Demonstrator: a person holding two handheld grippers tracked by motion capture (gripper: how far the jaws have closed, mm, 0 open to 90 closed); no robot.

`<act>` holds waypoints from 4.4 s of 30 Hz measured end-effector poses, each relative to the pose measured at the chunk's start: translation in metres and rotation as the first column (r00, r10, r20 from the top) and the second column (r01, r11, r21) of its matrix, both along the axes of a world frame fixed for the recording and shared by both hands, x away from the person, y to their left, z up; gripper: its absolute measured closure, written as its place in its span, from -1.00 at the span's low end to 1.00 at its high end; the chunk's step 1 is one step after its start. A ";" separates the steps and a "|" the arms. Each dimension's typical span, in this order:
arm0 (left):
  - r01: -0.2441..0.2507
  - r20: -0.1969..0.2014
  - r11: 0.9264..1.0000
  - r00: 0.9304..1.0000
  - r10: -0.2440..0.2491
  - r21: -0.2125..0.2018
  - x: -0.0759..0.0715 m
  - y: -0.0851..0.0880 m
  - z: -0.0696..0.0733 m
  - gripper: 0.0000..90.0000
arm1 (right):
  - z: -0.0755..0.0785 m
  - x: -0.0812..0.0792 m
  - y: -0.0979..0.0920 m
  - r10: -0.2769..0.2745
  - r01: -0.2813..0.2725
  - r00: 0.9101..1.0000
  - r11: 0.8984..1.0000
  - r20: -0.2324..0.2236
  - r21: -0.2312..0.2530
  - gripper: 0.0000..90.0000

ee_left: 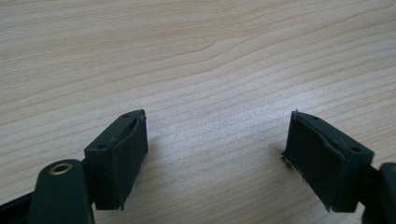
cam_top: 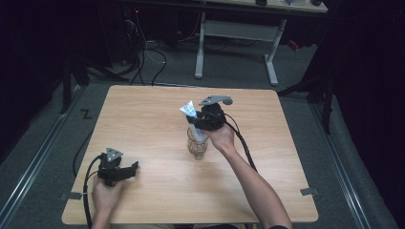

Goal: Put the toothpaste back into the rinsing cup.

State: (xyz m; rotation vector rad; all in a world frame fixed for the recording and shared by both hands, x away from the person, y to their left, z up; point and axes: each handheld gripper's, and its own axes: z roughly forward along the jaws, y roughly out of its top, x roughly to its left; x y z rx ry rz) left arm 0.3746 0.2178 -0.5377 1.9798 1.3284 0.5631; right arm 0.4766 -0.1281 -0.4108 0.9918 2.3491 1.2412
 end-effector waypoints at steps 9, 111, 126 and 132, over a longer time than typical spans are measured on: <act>0.000 0.000 1.000 1.000 0.000 0.000 0.000 0.000 0.000 -0.52 | -0.004 -0.001 0.000 0.001 -0.001 1.000 1.000 -0.006 -0.008 0.44; -0.002 -0.001 1.000 1.000 0.002 0.000 0.000 0.000 0.000 -0.52 | -0.039 -0.029 -0.027 0.007 -0.009 0.999 0.999 -0.037 -0.048 0.41; -0.002 0.000 1.000 1.000 0.002 0.000 0.000 0.000 0.000 -0.52 | -0.040 -0.038 -0.030 0.020 -0.021 1.000 0.998 -0.017 -0.060 0.41; -0.002 0.000 1.000 1.000 0.002 0.000 0.000 0.000 0.000 -0.52 | -0.041 -0.040 -0.033 0.017 -0.017 1.000 0.998 -0.013 -0.054 0.40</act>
